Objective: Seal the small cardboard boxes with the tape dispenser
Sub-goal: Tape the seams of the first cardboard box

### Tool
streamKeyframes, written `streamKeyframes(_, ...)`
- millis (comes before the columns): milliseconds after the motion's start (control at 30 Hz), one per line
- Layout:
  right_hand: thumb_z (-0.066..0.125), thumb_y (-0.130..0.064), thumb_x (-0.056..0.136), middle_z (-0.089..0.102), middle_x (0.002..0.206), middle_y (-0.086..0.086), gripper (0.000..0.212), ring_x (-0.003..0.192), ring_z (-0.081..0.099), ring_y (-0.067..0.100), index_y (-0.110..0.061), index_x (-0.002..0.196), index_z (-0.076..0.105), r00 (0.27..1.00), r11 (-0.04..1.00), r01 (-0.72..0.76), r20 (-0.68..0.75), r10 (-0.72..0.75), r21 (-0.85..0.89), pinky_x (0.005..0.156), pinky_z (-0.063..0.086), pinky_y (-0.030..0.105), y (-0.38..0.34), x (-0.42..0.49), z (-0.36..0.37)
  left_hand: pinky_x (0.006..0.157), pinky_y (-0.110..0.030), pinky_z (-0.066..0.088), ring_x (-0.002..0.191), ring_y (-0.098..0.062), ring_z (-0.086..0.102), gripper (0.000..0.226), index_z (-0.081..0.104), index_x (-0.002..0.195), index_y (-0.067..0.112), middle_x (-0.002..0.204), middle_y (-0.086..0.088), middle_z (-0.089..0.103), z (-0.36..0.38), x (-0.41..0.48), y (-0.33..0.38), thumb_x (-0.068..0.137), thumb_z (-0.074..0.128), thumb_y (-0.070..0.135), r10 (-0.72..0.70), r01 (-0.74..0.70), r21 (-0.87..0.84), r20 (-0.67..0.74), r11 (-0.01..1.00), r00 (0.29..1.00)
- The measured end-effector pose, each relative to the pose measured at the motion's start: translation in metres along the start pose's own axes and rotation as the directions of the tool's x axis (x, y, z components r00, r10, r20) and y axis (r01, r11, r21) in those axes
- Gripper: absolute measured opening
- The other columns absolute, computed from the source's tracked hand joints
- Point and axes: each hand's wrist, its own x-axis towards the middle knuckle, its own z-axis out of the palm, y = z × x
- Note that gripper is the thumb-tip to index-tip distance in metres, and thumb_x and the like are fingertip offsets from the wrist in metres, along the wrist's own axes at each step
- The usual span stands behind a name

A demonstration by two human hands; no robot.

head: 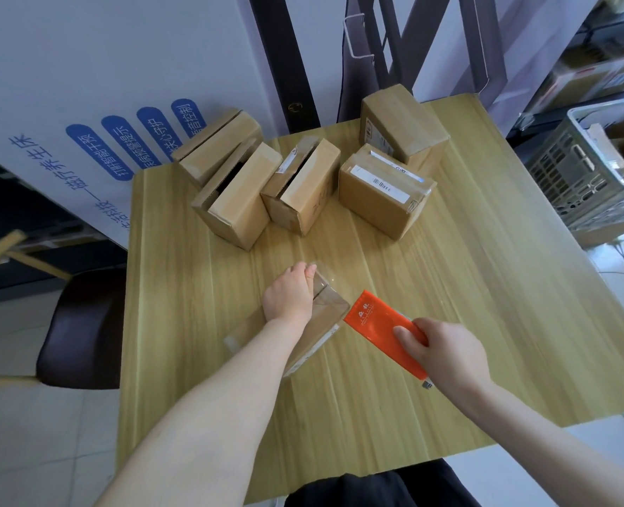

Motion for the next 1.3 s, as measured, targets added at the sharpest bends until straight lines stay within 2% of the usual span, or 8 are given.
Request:
streamKeyframes(100, 0.045, -0.052, 0.094, 0.056, 0.053, -0.006, 0.04, 0.045, 0.057, 0.012, -0.019, 0.074, 0.058, 1.0, 0.992, 0.009, -0.012, -0.011, -0.13, 0.042, 0.031, 0.021, -0.011, 0.008, -0.006, 0.057, -0.03, 0.037, 0.079, -0.024, 0.061, 0.049, 0.058, 0.106, 0.021, 0.094, 0.0, 0.064, 0.001, -0.001, -0.001, 0.101, 0.016, 0.047, -0.018, 0.018, -0.003, -0.002, 1.0, 1.0)
streamKeyframes(267, 0.042, -0.051, 0.094, 0.061, 0.064, -0.003, 0.043, 0.063, 0.064, 0.02, -0.017, 0.079, 0.062, 0.999, 0.964, 0.033, 0.015, -0.03, -0.265, 0.055, 0.046, 0.025, -0.022, 0.012, -0.018, 0.058, -0.03, 0.036, 0.079, -0.023, 0.061, 0.049, 0.058, 0.105, 0.02, 0.094, -0.001, 0.064, 0.005, -0.001, 0.003, 0.102, 0.017, 0.046, -0.043, 0.043, 0.011, -0.01, 0.999, 0.999)
streamKeyframes(400, 0.044, -0.045, 0.095, 0.052, 0.07, -0.002, 0.036, 0.074, 0.06, 0.028, -0.016, 0.082, 0.061, 0.998, 0.945, 0.055, 0.004, -0.057, -0.323, 0.055, 0.032, 0.028, -0.039, 0.029, -0.031, 0.062, -0.032, 0.037, 0.085, -0.029, 0.063, 0.049, 0.058, 0.103, 0.018, 0.096, -0.006, 0.067, 0.022, 0.0, 0.017, 0.101, 0.018, 0.047, -0.23, 0.228, -0.068, -0.025, 0.971, 0.973)
streamKeyframes(567, 0.045, -0.031, 0.093, 0.038, 0.053, -0.004, 0.039, 0.046, 0.035, 0.018, -0.016, 0.058, 0.041, 0.99, 0.892, 0.105, -0.043, -0.138, -0.439, 0.044, 0.017, 0.024, -0.058, 0.047, -0.039, 0.068, -0.035, 0.036, 0.094, -0.032, 0.063, 0.046, 0.057, 0.105, 0.015, 0.103, -0.009, 0.066, 0.015, 0.001, 0.027, 0.102, 0.022, 0.044, -0.39, 0.384, -0.125, -0.032, 0.915, 0.92)
streamKeyframes(733, 0.049, -0.014, 0.092, 0.057, 0.067, -0.001, 0.035, 0.06, 0.049, 0.024, -0.017, 0.06, 0.037, 0.986, 0.891, 0.164, 0.037, -0.165, -0.423, 0.052, 0.028, 0.023, -0.059, 0.05, -0.028, 0.069, -0.035, 0.036, 0.096, -0.032, 0.062, 0.046, 0.056, 0.105, 0.014, 0.107, -0.009, 0.063, 0.018, -0.003, 0.033, 0.102, 0.021, 0.044, -0.443, 0.428, -0.23, -0.017, 0.874, 0.896)
streamKeyframes(900, 0.042, -0.031, 0.096, 0.046, 0.06, 0.0, 0.037, 0.066, 0.05, 0.027, -0.014, 0.064, 0.047, 0.997, 0.938, 0.077, -0.001, -0.082, -0.338, 0.048, 0.025, 0.027, -0.04, 0.049, -0.014, 0.069, -0.032, 0.037, 0.092, -0.03, 0.061, 0.047, 0.057, 0.101, 0.016, 0.102, -0.006, 0.064, 0.015, -0.003, 0.031, 0.102, 0.02, 0.046, -0.487, 0.476, -0.263, 0.026, 0.839, 0.873)
streamKeyframes(1100, 0.043, -0.042, 0.096, 0.038, 0.055, -0.004, 0.037, 0.06, 0.046, 0.026, -0.015, 0.072, 0.052, 0.978, 0.935, 0.047, -0.173, -0.115, -0.351, 0.05, 0.026, 0.028, -0.023, 0.058, -0.028, 0.074, -0.036, 0.04, 0.095, -0.032, 0.06, 0.046, 0.055, 0.102, 0.016, 0.105, -0.007, 0.065, 0.008, 0.001, 0.037, 0.1, 0.024, 0.05, -0.621, 0.644, -0.441, 0.219, 0.625, 0.753)
streamKeyframes(1300, 0.046, -0.049, 0.095, 0.041, 0.055, -0.004, 0.041, 0.059, 0.045, 0.029, -0.015, 0.074, 0.056, 0.958, 0.966, 0.02, -0.272, -0.092, -0.256, 0.052, 0.028, 0.029, -0.015, 0.061, -0.043, 0.09, -0.043, 0.048, 0.105, -0.034, 0.059, 0.046, 0.053, 0.121, 0.007, 0.12, -0.014, 0.061, -0.002, 0.002, 0.047, 0.1, 0.032, 0.042, -0.723, 0.746, -0.622, 0.4, 0.236, 0.563)
